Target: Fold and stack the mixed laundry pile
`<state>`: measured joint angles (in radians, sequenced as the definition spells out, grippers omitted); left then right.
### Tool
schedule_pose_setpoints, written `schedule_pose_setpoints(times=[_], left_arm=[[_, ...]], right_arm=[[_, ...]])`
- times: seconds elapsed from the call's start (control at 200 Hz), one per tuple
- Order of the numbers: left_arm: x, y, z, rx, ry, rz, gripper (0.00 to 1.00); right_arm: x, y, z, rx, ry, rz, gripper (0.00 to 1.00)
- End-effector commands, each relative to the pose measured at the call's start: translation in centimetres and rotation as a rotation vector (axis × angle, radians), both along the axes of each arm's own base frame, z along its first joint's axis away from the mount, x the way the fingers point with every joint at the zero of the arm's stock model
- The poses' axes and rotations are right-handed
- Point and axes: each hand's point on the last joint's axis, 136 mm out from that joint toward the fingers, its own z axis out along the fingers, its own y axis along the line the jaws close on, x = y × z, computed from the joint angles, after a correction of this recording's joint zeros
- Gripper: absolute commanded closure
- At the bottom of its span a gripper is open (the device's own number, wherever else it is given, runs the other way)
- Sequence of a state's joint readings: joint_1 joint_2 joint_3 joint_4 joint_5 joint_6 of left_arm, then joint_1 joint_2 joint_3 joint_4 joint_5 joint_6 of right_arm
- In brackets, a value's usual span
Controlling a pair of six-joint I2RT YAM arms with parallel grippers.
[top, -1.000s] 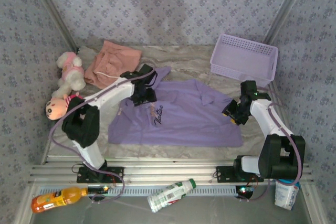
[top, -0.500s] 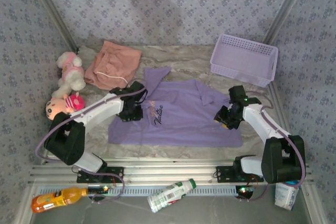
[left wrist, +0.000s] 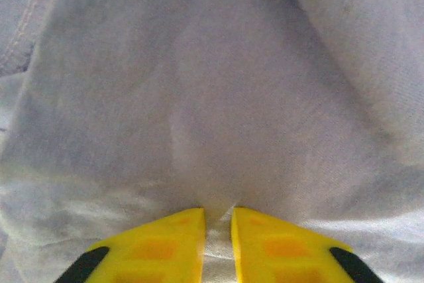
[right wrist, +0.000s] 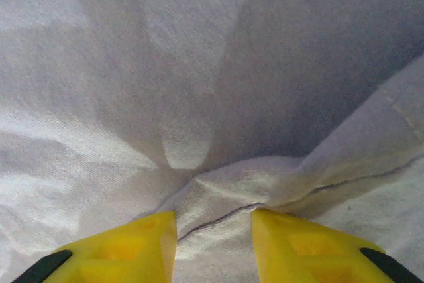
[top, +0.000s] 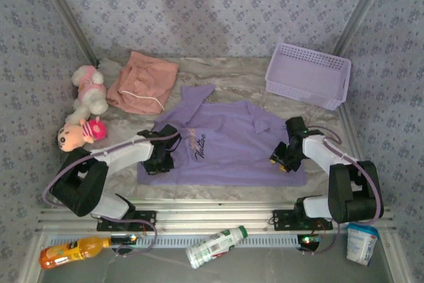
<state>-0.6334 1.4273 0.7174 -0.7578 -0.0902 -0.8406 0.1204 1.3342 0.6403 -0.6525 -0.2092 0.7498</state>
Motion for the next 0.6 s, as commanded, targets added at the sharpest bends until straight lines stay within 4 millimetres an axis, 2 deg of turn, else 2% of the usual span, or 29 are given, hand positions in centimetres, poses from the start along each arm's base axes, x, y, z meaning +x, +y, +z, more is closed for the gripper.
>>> schedule_pose_setpoints(times=[0.0,0.095,0.185,0.285,0.345,0.47,0.595], left_arm=[[-2.8,0.0,0.2,-0.017,0.107,0.031,0.71],[0.7,-0.2,3.1,-0.04,0.028,0.024,0.56],[6.1,-0.5,6.2,-0.087,-0.069,0.017,0.4],[12.8,-0.9,8.9,-0.112,-0.177,-0.029,0.38],[16.7,-1.3,10.0,-0.133,-0.223,-0.049,0.37],[23.2,-1.6,10.1,-0.16,-0.27,-0.036,0.37],[27.5,-1.8,8.9,-0.195,-0.259,-0.01,0.37]], right_arm=[[0.0,-1.1,1.2,-0.069,0.017,-0.019,0.6],[2.5,-0.6,3.5,-0.061,-0.054,-0.011,0.57],[5.0,0.0,5.5,-0.062,-0.114,0.007,0.54],[7.4,0.4,6.6,-0.084,-0.157,0.035,0.52],[8.7,0.7,6.6,-0.098,-0.161,0.057,0.52],[11.6,1.8,6.5,-0.151,-0.166,0.115,0.52],[14.6,3.9,5.8,-0.166,-0.148,0.171,0.52]])
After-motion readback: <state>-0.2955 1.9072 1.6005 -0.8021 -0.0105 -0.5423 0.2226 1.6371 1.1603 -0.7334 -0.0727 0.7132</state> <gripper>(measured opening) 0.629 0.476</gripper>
